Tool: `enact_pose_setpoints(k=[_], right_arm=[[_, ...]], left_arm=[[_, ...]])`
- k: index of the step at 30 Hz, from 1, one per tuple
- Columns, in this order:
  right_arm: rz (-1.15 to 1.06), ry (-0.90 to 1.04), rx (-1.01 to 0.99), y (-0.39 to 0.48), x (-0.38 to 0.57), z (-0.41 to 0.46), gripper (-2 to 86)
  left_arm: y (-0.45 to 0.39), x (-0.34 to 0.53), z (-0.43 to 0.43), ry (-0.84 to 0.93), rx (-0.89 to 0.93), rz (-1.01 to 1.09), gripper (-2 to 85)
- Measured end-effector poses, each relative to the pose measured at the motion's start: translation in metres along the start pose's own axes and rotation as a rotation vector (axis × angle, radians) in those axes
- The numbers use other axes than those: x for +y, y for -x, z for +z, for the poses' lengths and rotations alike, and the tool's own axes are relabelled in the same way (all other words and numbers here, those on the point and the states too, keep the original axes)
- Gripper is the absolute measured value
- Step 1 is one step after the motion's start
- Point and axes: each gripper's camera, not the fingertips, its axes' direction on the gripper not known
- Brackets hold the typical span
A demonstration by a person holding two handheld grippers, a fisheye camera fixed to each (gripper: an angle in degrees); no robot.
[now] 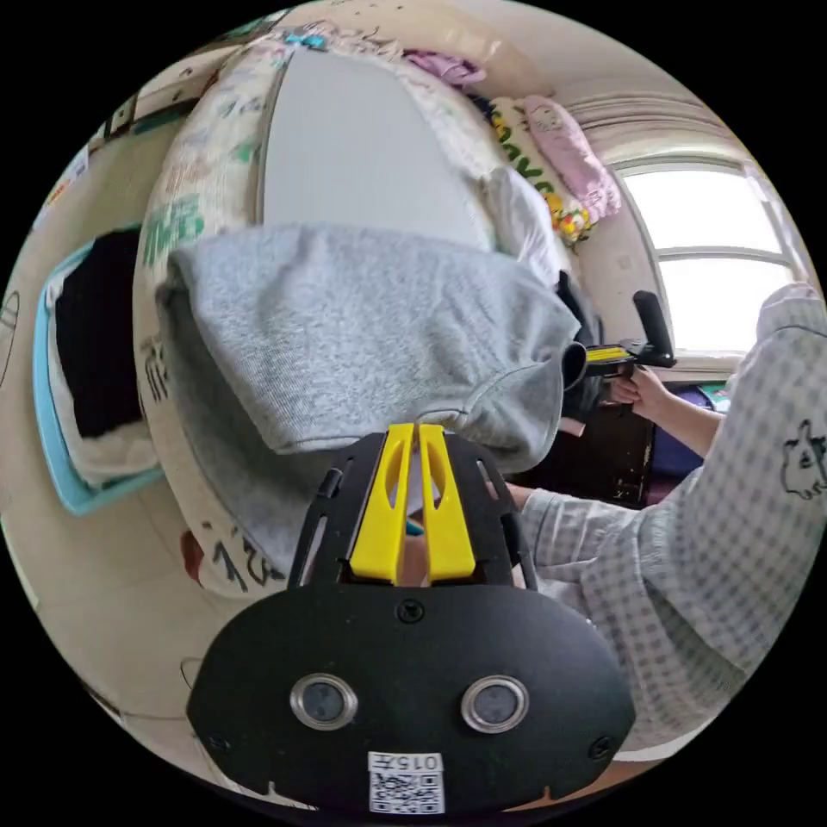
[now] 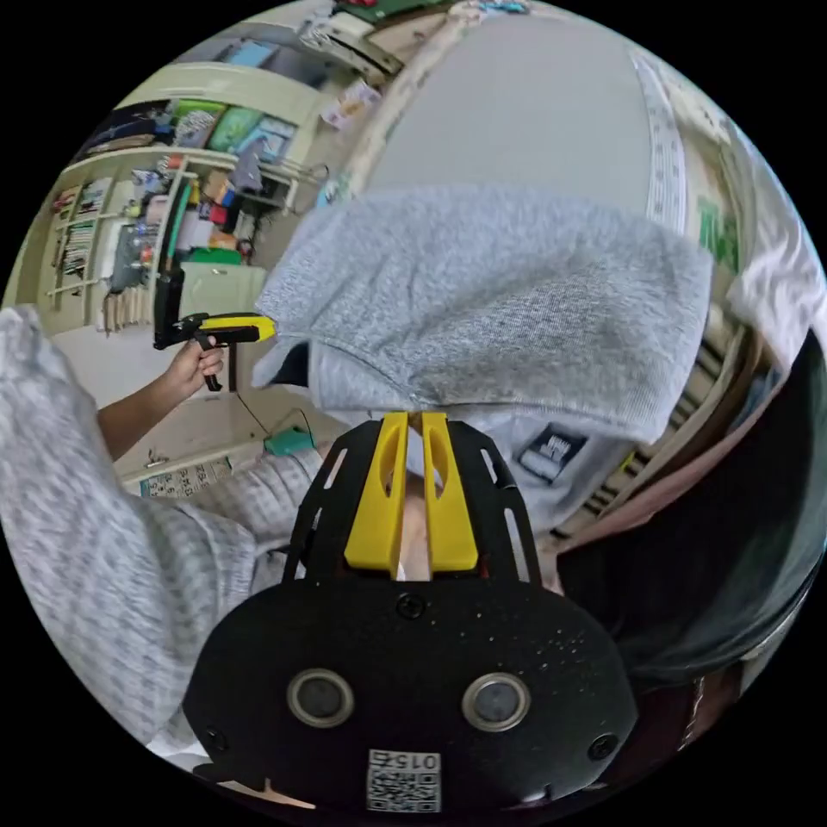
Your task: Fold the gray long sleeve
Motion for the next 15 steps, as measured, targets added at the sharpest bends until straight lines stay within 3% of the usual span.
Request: enact_pose_setpoints(k=[4, 9, 15], right_arm=[[0.195, 0.038, -0.058, -0.02, 0.022, 0.02, 2.6], [0.439, -0.191, -0.25, -0.065, 0.052, -0.026, 5.2], [0.398, -0.474, -0.064, -0.098, 0.006, -0.123, 9.2]], left_arm=[[0.039, 0.029, 0.029, 0.015, 0.04, -0.245, 1.0], [0.068, 0.039, 0.011, -0.154, 0.072, -0.364, 6.8], [0.113, -0.011, -0.048, -0.4, -0.009, -0.284, 11.4]])
